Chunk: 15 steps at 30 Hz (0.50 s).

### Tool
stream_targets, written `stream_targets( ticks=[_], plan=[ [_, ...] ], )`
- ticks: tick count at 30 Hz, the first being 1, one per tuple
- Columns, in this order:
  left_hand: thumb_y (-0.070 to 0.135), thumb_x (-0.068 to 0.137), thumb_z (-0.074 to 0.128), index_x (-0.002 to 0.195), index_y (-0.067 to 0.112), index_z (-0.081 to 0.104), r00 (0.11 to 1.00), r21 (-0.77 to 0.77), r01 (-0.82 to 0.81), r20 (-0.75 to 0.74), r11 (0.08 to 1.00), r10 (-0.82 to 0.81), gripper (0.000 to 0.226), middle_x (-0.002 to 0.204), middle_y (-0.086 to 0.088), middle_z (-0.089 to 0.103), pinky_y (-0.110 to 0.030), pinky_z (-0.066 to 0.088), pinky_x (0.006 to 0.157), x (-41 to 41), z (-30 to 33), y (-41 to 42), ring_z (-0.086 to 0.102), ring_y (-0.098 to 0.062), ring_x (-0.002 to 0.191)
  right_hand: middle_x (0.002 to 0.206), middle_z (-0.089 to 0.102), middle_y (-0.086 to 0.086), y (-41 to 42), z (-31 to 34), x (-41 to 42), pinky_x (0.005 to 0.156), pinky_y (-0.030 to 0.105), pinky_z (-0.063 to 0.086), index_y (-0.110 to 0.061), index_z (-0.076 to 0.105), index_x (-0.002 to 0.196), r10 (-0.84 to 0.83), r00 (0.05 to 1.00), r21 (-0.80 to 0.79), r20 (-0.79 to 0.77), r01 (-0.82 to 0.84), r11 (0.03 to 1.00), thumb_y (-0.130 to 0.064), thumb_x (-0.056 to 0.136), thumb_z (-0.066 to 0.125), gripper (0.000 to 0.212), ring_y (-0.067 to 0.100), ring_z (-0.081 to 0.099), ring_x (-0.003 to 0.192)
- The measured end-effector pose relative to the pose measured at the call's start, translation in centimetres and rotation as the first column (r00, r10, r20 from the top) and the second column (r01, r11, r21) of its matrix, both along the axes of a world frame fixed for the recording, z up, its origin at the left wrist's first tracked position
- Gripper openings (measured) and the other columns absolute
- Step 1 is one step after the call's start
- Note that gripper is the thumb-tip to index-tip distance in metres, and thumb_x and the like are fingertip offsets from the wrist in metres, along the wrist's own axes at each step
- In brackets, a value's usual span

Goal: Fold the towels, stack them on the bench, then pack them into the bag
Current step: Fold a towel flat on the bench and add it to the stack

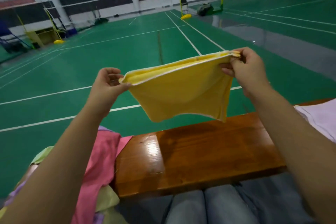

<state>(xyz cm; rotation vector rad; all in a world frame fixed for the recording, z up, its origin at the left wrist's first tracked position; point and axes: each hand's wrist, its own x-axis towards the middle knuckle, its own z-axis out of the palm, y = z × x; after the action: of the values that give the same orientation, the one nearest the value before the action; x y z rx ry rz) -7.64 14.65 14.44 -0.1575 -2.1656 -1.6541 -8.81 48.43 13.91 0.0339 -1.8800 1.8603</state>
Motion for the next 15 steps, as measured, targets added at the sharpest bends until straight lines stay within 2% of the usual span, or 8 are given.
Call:
stream_targets(
  ticks=[3, 6, 8, 10, 12, 15],
  plan=[
    [-0.014, 0.077, 0.068, 0.119, 0.017, 0.05, 0.994, -0.175, 0.056, 0.097, 0.983, -0.04, 0.055, 0.089, 0.001, 0.051, -0.011, 0.048, 0.067, 0.2, -0.8, -0.1, 0.055, -0.006, 0.072, 0.093, 0.059, -0.001, -0.1, -0.1, 0.0, 0.065, 0.015, 0.054, -0.022, 0.053, 0.087, 0.013, 0.999, -0.014, 0.031, -0.013, 1.0, -0.005, 0.098, 0.045, 0.021, 0.007, 0.066, 0.077],
    [-0.01, 0.077, 0.07, 0.125, 0.01, 0.058, 0.996, -0.395, -0.038, 0.064, 0.918, 0.069, 0.054, 0.095, -0.005, 0.057, -0.022, 0.047, 0.078, 0.2, -1.5, -0.4, 0.055, -0.015, 0.079, 0.095, 0.06, -0.001, -0.3, -0.4, 0.1, 0.066, 0.015, 0.054, -0.016, 0.055, 0.096, 0.023, 0.999, -0.006, 0.049, -0.023, 1.0, -0.005, 0.098, 0.046, 0.014, 0.007, 0.066, 0.08],
    [-0.002, 0.08, 0.07, 0.117, 0.012, 0.066, 0.993, -0.464, -0.105, -0.002, 0.88, 0.117, 0.04, 0.098, -0.009, 0.064, -0.027, 0.046, 0.079, 0.3, -1.6, -0.2, 0.058, -0.016, 0.082, 0.096, 0.06, -0.001, -0.4, -0.4, 0.3, 0.067, 0.015, 0.055, -0.013, 0.056, 0.101, 0.023, 0.998, 0.01, 0.058, -0.024, 1.0, -0.006, 0.098, 0.046, 0.013, 0.008, 0.066, 0.08],
    [0.003, 0.085, 0.065, 0.098, 0.023, 0.071, 0.992, -0.438, -0.113, -0.004, 0.892, 0.123, 0.025, 0.081, -0.006, 0.066, -0.025, 0.044, 0.065, 0.6, -1.4, 0.1, 0.055, -0.011, 0.068, 0.097, 0.06, -0.001, -0.4, -0.4, 0.4, 0.069, 0.016, 0.055, -0.014, 0.056, 0.103, 0.033, 0.998, 0.029, 0.05, -0.034, 0.999, -0.006, 0.098, 0.047, 0.013, 0.008, 0.066, 0.081],
    [0.004, 0.086, 0.063, 0.08, 0.029, 0.068, 0.99, -0.393, -0.109, 0.043, 0.913, 0.137, 0.027, 0.064, -0.002, 0.059, -0.02, 0.035, 0.05, 0.5, -1.3, 0.2, 0.044, -0.012, 0.057, 0.096, 0.058, -0.003, -0.4, -0.4, 0.6, 0.072, 0.018, 0.056, -0.014, 0.055, 0.103, 0.053, 0.998, 0.056, 0.034, -0.055, 0.997, -0.007, 0.097, 0.049, 0.011, 0.009, 0.065, 0.081],
    [0.006, 0.085, 0.066, 0.073, 0.028, 0.067, 0.984, -0.33, -0.104, 0.102, 0.938, 0.145, 0.026, 0.054, 0.003, 0.049, -0.019, 0.028, 0.044, 0.5, -1.0, 0.1, 0.035, -0.013, 0.052, 0.094, 0.057, -0.005, -0.2, -0.4, 0.9, 0.077, 0.023, 0.057, -0.014, 0.055, 0.103, 0.068, 0.998, 0.103, 0.01, -0.068, 0.992, -0.011, 0.096, 0.053, 0.008, 0.01, 0.066, 0.081]
  ],
)
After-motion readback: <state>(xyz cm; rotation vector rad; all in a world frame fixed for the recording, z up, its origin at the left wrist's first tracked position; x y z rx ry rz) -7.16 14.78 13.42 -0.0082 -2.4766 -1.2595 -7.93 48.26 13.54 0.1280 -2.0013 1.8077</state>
